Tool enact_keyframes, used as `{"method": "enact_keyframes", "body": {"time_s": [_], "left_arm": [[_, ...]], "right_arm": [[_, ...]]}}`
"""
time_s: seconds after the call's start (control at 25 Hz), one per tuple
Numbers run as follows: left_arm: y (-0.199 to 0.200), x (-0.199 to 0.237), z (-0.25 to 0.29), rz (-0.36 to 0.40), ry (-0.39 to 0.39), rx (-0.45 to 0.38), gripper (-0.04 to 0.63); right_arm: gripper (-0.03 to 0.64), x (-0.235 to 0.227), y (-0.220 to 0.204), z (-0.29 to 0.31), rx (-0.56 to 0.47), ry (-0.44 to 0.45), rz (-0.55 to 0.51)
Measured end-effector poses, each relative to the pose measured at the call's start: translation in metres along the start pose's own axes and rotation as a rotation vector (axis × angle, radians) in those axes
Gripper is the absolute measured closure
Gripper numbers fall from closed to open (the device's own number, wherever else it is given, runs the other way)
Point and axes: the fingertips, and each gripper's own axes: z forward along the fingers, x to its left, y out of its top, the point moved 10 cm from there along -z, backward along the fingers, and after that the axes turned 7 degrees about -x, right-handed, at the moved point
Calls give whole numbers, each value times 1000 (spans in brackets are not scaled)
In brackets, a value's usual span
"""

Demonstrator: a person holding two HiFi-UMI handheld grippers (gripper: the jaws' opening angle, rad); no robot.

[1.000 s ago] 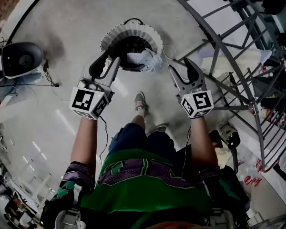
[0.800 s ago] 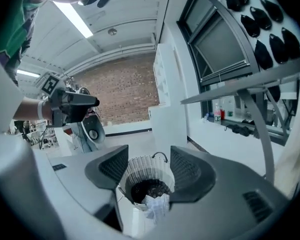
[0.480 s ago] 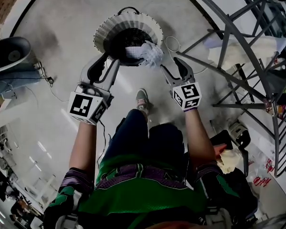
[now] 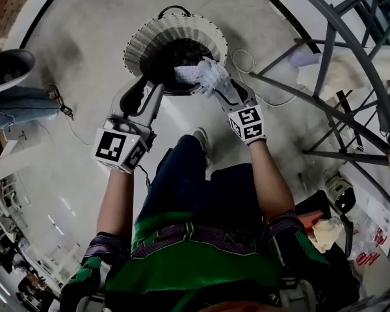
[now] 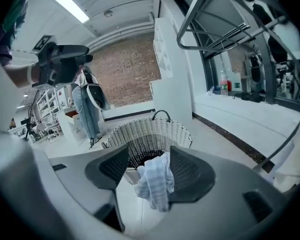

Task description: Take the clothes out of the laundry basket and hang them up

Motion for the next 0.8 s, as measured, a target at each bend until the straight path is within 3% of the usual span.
{"method": "enact_keyframes", "body": {"time_s": [0.36,0.56,0.8], "left_arm": [[-36,6,15,30,3,23,443],[-34,13,11,49,22,42,443],[-16,18,9,35,40,41,443]], "right_arm": [[371,-11,-69,59,69,32,-54],[379,-10,-77,81,164,4,-114],[529,-9,-60,78,241,-19,-129]]}}
